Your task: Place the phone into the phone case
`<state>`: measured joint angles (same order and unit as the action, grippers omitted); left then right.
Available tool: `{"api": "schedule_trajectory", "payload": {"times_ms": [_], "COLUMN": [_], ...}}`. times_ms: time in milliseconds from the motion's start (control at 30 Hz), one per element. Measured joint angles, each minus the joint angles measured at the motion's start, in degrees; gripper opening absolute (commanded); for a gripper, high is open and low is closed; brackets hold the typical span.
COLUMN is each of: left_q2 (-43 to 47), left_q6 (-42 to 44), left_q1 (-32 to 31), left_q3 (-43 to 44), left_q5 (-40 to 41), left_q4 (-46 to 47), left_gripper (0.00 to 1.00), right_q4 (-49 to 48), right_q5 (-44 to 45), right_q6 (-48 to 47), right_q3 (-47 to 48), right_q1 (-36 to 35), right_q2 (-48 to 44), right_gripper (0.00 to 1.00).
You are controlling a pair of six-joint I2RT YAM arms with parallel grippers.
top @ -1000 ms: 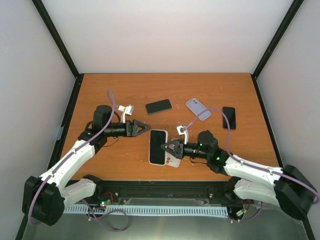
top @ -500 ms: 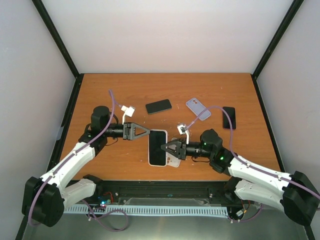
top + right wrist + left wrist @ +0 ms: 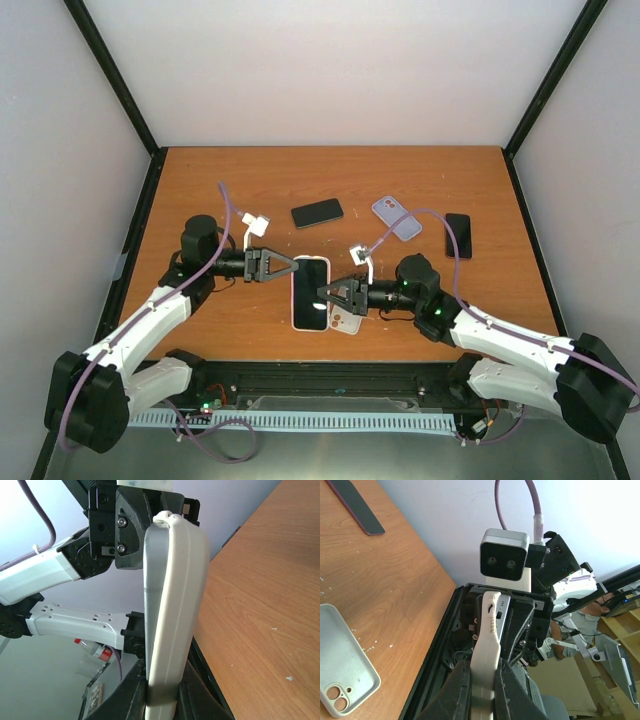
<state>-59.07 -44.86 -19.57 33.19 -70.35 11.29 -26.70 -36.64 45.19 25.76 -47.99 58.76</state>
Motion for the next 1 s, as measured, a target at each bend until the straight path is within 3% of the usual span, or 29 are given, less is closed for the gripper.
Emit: {"api": "schedule_trajectory", "payload": {"times_ms": [167, 367, 533, 600, 667, 733, 900, 1000], "left_q2": [-0.09, -0.92, -1.84, -1.84, -1.86, -2.03, -3.54, -3.61], "left_q6": [2.19, 5.09, 8.5, 9.57, 10.73, 11.89, 14.21, 15.08], "left_q1": [0.11, 0.11, 0.11, 0.11, 0.11, 0.13, 0.22, 0.22], "left_q3": [0.24, 0.57, 2.1, 2.51, 3.02, 3.56, 5.11, 5.4], "left_q5": [0.33, 0.0, -1.01, -1.31, -1.55, -1.36, -0.98, -0.68], "left_q4": [-1.92, -5.27, -7.89, -8.74, -9.66, -11.23, -14.6, -15.65], "left_gripper": [0.0, 0.0, 0.0, 0.0, 0.0, 0.0, 0.0, 0.0], "right_q4": [1.44, 4.13, 7.89, 8.83, 9.9, 10.49, 11.82, 12.37], "right_q5": [1.95, 6.71, 9.57, 10.45, 11.85, 12.59, 13.77, 13.79], "right_q6": [0.37, 1.68, 2.51, 2.67, 3.15, 2.69, 1.22, 0.48], "right_q3": [0.59, 2.29, 5.03, 5.68, 6.12, 6.36, 6.49, 6.49], "right_q1": [0.02, 0.02, 0.02, 0.02, 0.02, 0.02, -0.04, -0.04], "right_q2": [0.0, -1.42, -1.7, -1.7, -1.75, -1.9, -2.58, -2.69], "right_gripper": [0.4, 0.51, 0.41, 0.3, 0.11, 0.03, 0.03, 0.2]}}
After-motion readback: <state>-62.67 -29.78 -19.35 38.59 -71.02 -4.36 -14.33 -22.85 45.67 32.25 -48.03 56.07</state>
